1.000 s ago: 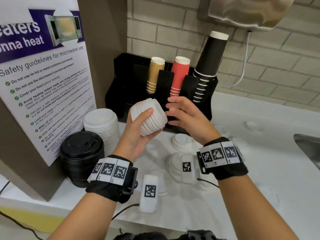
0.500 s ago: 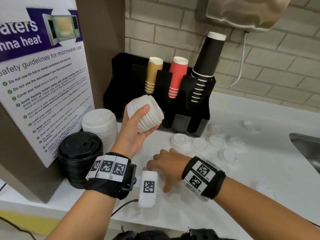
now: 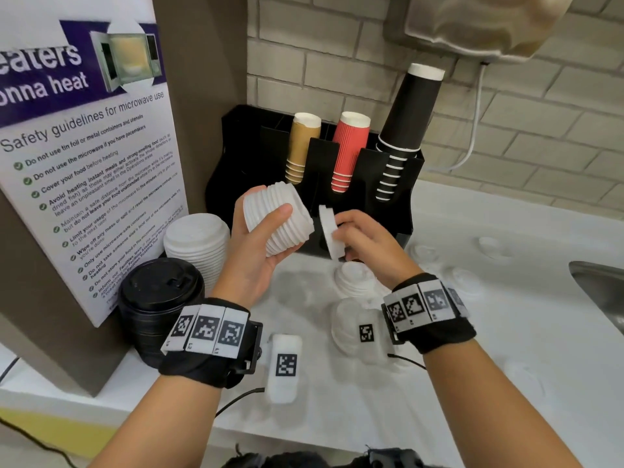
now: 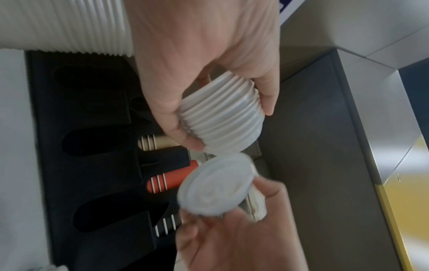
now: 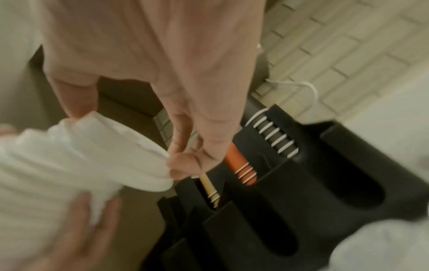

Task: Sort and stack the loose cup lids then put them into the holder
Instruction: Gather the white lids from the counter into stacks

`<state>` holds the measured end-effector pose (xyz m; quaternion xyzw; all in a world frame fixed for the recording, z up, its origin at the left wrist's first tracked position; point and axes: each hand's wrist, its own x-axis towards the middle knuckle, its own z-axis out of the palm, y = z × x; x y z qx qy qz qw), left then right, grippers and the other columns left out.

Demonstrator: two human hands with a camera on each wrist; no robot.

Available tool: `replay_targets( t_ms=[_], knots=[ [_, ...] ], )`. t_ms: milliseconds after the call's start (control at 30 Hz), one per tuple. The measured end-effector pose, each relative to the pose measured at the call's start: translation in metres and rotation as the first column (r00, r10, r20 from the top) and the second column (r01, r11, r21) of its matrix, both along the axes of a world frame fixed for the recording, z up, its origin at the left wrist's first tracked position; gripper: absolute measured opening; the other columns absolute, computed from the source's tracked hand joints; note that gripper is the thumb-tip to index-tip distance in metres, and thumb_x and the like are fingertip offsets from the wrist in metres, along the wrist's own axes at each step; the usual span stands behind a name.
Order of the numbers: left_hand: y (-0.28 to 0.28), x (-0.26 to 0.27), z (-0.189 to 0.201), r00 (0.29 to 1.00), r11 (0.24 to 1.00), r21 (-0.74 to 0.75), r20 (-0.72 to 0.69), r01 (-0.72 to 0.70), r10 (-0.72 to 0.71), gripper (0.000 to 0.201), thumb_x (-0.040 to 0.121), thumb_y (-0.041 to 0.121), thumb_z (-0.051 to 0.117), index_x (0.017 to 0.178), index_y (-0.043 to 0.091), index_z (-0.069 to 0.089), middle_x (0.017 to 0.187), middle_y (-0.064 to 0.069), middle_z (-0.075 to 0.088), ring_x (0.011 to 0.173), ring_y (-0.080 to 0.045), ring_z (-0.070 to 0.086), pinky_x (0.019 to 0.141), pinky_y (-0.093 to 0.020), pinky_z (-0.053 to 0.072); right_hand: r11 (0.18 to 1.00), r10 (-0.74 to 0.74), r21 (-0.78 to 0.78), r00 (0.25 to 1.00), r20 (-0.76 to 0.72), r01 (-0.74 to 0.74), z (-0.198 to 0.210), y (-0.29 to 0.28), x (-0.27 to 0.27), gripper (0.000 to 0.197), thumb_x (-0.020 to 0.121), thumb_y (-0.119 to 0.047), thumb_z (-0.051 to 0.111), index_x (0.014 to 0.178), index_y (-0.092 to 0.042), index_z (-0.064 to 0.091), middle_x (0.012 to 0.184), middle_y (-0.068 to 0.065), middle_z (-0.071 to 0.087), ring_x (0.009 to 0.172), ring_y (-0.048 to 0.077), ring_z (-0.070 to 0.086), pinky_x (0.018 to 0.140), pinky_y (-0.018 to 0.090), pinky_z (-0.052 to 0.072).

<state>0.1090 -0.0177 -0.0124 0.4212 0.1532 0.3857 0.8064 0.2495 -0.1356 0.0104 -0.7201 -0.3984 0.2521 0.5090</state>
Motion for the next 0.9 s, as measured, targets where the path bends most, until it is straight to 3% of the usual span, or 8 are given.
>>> replay_targets(
  t_ms=[100,167,267,400,500,633,800,900],
  knots=[
    [-0.006,0.003,-0.003,1.000,0.999,0.052,-0.022,-0.003,0.004,0.054,0.072,0.026,0.073,0.121,0.034,0.051,0.126,0.001,0.056,0.115,-0.020,0.059,0.075,-0.034,0.058,0.994,-0.006,0.107,0.975,-0.223,0.031,0.001,0.005,-0.008,0.038,0.072,-0.036,0.054,0.105,-0.017,0.060,0.100,0.008,0.061,0.091,0.019,0.058,0.068,0.027,0.046],
    [-0.010,0.006,-0.005,0.998,0.994,0.107,-0.048,-0.022,0.027,0.058,0.071,0.027,0.074,0.123,0.035,0.050,0.127,0.001,0.053,0.118,-0.020,0.057,0.078,-0.035,0.057,0.991,0.024,0.136,0.966,-0.258,0.012,0.001,0.007,-0.013,0.035,0.074,-0.034,0.053,0.106,-0.021,0.058,0.098,0.005,0.062,0.090,0.018,0.060,0.068,0.027,0.048],
    [-0.013,0.008,-0.005,0.996,0.983,0.177,-0.064,-0.046,0.058,0.061,0.070,0.029,0.074,0.124,0.036,0.048,0.129,0.000,0.052,0.118,-0.019,0.056,0.078,-0.034,0.056,0.989,0.047,0.150,0.977,-0.210,-0.015,0.000,0.007,-0.019,0.040,0.077,-0.035,0.053,0.116,-0.027,0.053,0.096,0.003,0.063,0.081,0.011,0.064,0.064,0.024,0.050],
    [-0.013,0.006,-0.006,0.996,0.976,0.219,-0.089,0.000,0.020,0.062,0.070,0.028,0.075,0.126,0.035,0.048,0.128,0.000,0.051,0.117,-0.020,0.056,0.078,-0.033,0.057,0.984,0.062,0.177,0.985,-0.163,-0.033,0.007,0.006,-0.019,0.041,0.081,-0.034,0.052,0.122,-0.031,0.053,0.110,0.012,0.061,0.091,0.018,0.064,0.074,0.032,0.056],
    [-0.014,0.005,-0.006,0.993,0.975,0.216,-0.112,0.045,-0.020,0.060,0.069,0.028,0.074,0.123,0.036,0.049,0.128,-0.002,0.052,0.119,-0.024,0.056,0.080,-0.036,0.058,0.985,0.087,0.157,0.993,-0.073,-0.075,0.014,0.005,-0.019,0.044,0.081,-0.032,0.052,0.124,-0.033,0.055,0.108,0.009,0.063,0.093,0.017,0.062,0.071,0.025,0.053],
    [-0.015,0.006,-0.005,0.995,0.988,0.141,-0.083,0.058,-0.046,0.059,0.070,0.027,0.074,0.123,0.035,0.050,0.129,-0.002,0.054,0.121,-0.026,0.057,0.079,-0.036,0.058,0.984,0.110,0.144,0.994,-0.015,-0.106,0.016,0.006,-0.019,0.048,0.080,-0.030,0.055,0.128,-0.033,0.054,0.107,0.009,0.063,0.090,0.014,0.062,0.072,0.023,0.051],
    [-0.017,0.009,-0.007,0.997,0.996,-0.035,-0.006,0.083,-0.083,0.066,0.074,0.027,0.070,0.135,0.027,0.045,0.136,-0.011,0.055,0.122,-0.031,0.059,0.083,-0.040,0.058,0.975,0.115,0.186,0.993,0.033,-0.119,0.016,0.008,-0.018,0.041,0.089,-0.017,0.063,0.127,-0.032,0.054,0.108,0.007,0.059,0.090,0.018,0.061,0.067,0.018,0.051],
    [-0.017,0.011,-0.008,0.993,0.988,-0.107,0.039,0.113,-0.109,0.070,0.076,0.028,0.068,0.141,0.022,0.043,0.137,-0.013,0.056,0.117,-0.028,0.063,0.081,-0.038,0.058,0.975,0.124,0.172,0.986,0.108,-0.142,0.020,0.008,-0.016,0.041,0.087,-0.021,0.067,0.124,-0.034,0.055,0.107,0.000,0.059,0.089,0.011,0.059,0.065,0.016,0.051]
  ],
)
